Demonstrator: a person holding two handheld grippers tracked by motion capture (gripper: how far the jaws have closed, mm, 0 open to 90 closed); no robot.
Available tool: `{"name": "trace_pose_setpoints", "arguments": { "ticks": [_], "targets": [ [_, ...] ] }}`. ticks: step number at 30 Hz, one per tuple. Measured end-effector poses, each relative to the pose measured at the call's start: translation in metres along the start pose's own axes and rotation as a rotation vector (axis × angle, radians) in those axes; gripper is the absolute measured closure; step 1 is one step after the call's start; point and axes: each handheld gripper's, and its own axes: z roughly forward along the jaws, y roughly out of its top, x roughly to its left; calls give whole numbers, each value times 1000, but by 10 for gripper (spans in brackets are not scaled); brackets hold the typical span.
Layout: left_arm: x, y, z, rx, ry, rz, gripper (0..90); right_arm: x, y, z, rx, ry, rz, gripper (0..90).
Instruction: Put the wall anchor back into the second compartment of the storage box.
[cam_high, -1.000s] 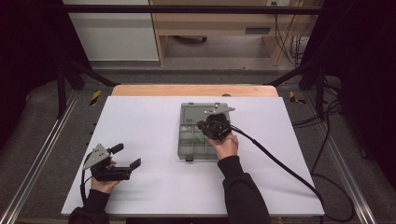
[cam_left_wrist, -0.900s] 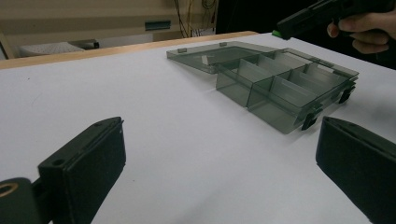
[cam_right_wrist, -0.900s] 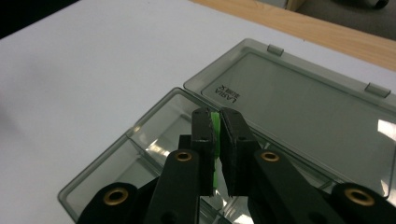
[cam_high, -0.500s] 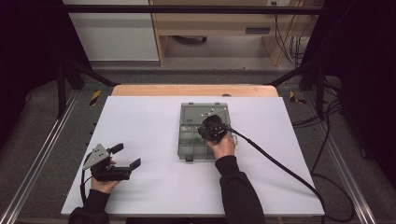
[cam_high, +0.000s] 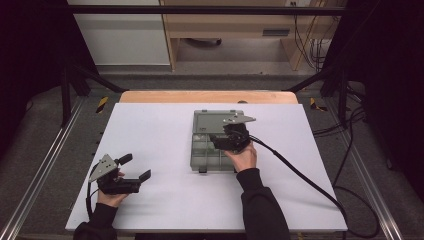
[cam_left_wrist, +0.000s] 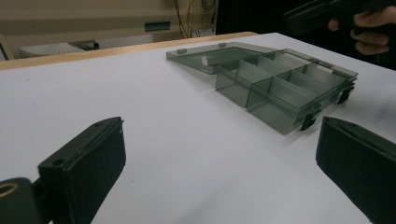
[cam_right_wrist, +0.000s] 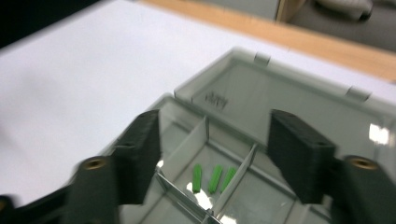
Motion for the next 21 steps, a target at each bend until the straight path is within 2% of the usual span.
{"name": "trace_pose_setpoints", "arguments": {
  "ticks": [4, 7, 12, 17, 21],
  "targets": [
    [0, 0, 0, 0, 0, 0, 10, -3, -1, -27, -95, -7, -3, 142],
    [0, 0, 0, 1, 0, -1, 10, -5, -5, -45, -123, -6, -18, 66],
    [0, 0, 0, -3, -1, 2, 9, -9, -22, -70, -196, 16, -46, 26],
    [-2, -1, 0, 3, -3, 5, 9, -16, -44, -91, -255, 31, -43, 15],
    [-2, -1, 0, 2, -1, 6, 9, -23, -59, -103, -257, 28, -58, 13]
  ]
}}
